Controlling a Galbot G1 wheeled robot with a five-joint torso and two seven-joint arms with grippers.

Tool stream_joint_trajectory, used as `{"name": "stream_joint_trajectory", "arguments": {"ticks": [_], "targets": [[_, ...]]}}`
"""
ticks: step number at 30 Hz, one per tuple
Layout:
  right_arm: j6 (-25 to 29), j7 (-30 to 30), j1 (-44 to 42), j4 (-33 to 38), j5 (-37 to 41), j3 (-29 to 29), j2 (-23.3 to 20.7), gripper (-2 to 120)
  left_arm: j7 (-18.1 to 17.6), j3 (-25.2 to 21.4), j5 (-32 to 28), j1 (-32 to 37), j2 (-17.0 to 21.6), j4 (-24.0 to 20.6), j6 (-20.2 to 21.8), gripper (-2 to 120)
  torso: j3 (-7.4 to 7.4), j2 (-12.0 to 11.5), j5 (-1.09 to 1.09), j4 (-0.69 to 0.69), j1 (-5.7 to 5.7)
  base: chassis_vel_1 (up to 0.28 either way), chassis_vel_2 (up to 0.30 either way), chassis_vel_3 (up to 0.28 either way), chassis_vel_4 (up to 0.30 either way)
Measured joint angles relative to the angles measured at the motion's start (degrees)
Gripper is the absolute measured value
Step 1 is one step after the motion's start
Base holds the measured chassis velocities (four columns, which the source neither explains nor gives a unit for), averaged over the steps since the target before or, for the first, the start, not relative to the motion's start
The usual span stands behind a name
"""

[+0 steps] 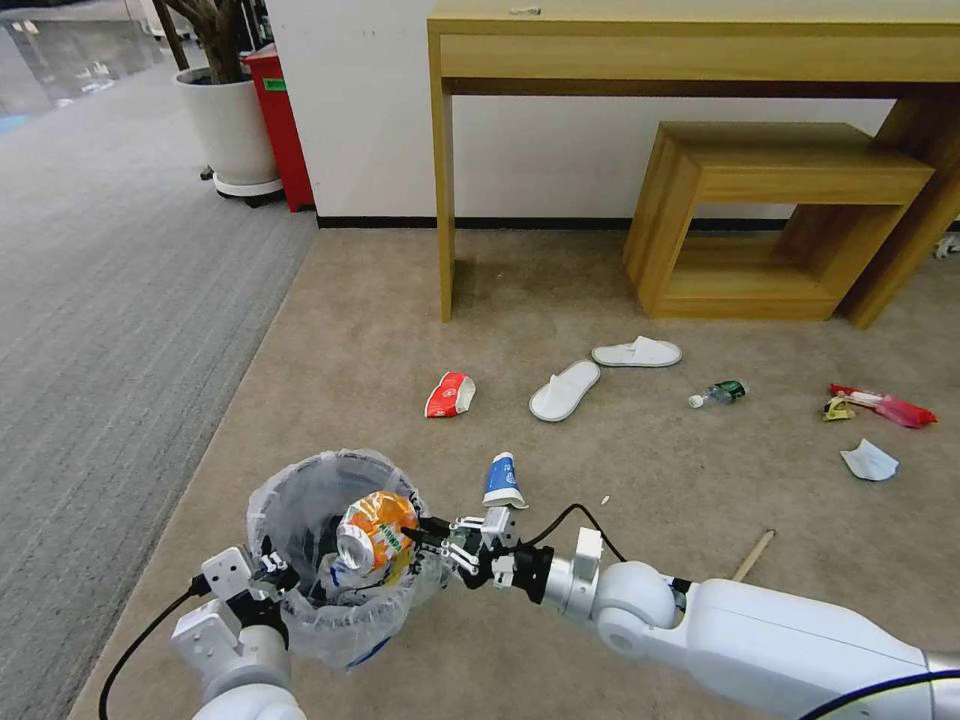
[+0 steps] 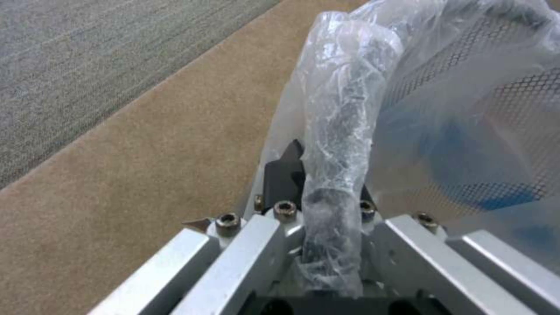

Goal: Pick up the trash bin and place the garbage on the floor into it.

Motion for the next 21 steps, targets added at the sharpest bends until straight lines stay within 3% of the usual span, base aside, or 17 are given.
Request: {"name": "stream_joint_trajectory", "arguments": {"ticks": [8,21], "targets": [[-0.61,1.71,1.45,-0.8,-0.09,-1.81,2.39,12,0.12,0.0,0.07,0.16,0.0,-0.17,-0.06,1,0.0,0.0,0.0,0.01,0.0,0.0,0.0,0.0,0.0],[-0.74,3.24,-2.34,-1.74,-2.33,1.92,2.5,58,0.16,0.05,0.02,-0.39,0.01,0.69,-0.07,1,0.0,0.0,0.01,0.0,0.0,0.0,0.0,0.0,0.0]]}}
